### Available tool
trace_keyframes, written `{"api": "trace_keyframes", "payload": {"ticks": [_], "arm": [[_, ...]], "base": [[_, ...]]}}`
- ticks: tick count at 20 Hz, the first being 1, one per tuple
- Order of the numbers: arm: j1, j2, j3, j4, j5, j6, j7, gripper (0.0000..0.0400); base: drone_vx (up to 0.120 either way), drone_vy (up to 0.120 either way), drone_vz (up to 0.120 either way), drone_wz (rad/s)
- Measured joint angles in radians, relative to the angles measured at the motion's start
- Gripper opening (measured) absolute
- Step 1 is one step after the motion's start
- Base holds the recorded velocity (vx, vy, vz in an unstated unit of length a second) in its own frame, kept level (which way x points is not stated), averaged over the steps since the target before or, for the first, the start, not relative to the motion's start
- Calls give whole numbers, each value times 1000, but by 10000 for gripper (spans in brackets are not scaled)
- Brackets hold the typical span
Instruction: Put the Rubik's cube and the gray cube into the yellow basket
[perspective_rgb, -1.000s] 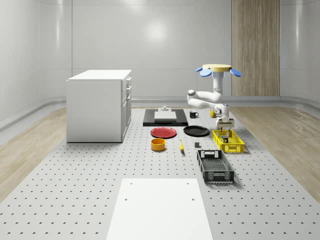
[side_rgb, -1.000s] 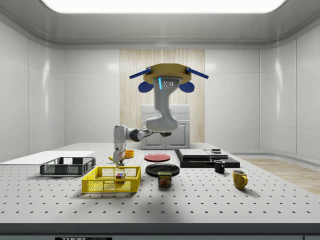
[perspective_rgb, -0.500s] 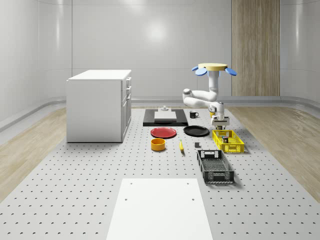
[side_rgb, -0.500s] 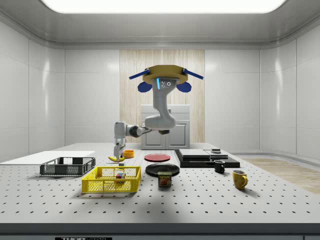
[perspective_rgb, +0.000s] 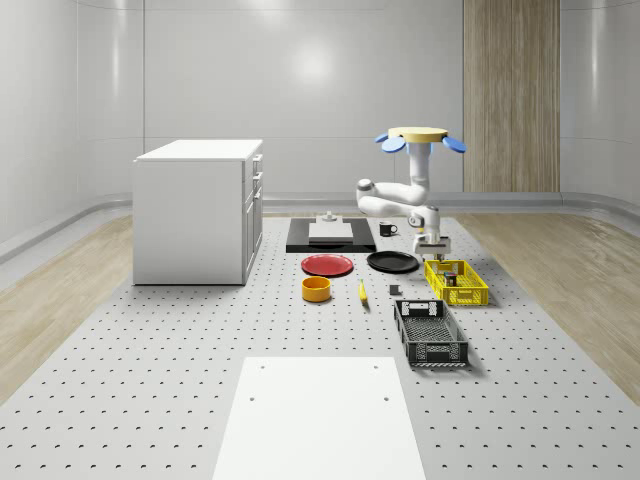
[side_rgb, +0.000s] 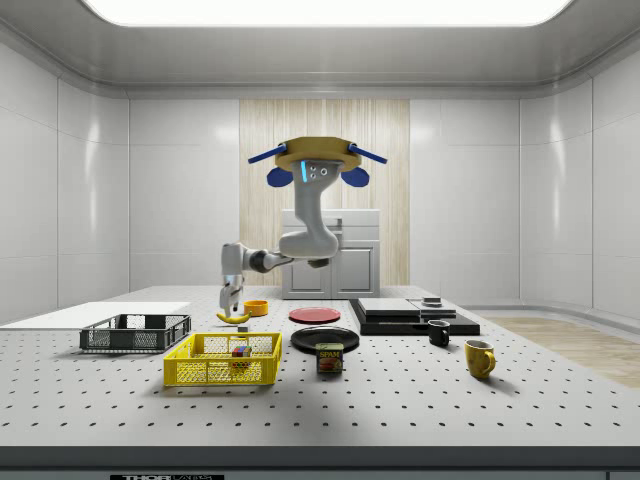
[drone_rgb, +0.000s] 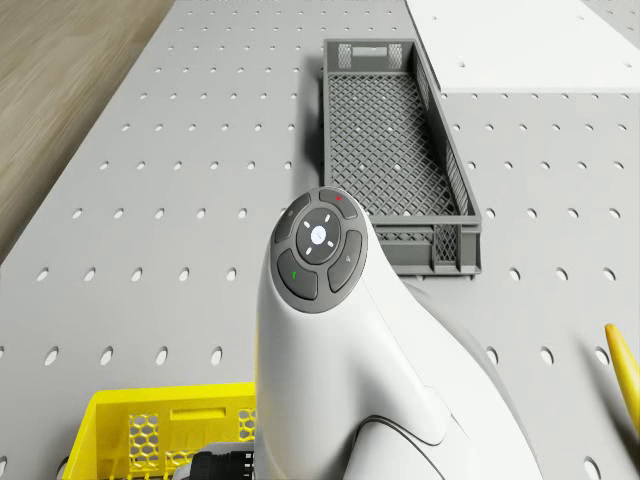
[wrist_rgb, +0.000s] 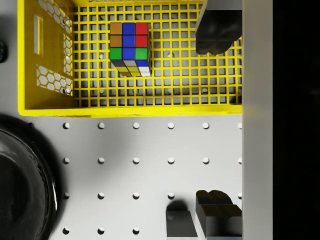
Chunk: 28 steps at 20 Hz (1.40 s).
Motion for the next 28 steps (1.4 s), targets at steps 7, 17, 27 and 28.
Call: {"api": "trace_keyframes", "payload": {"ticks": [7,17,27,28], "arm": [[0,0,0,0,0,0,0,400],[0,-1,0,0,1,1,0,400],[0,-1,0,0,1,1,0,400],[0,-1,0,0,1,1,0,400]], "base": [[63,-120,0,0],[0,-120,-40,0],[-64,-120,0,0],[0,-120,-40,0]]}}
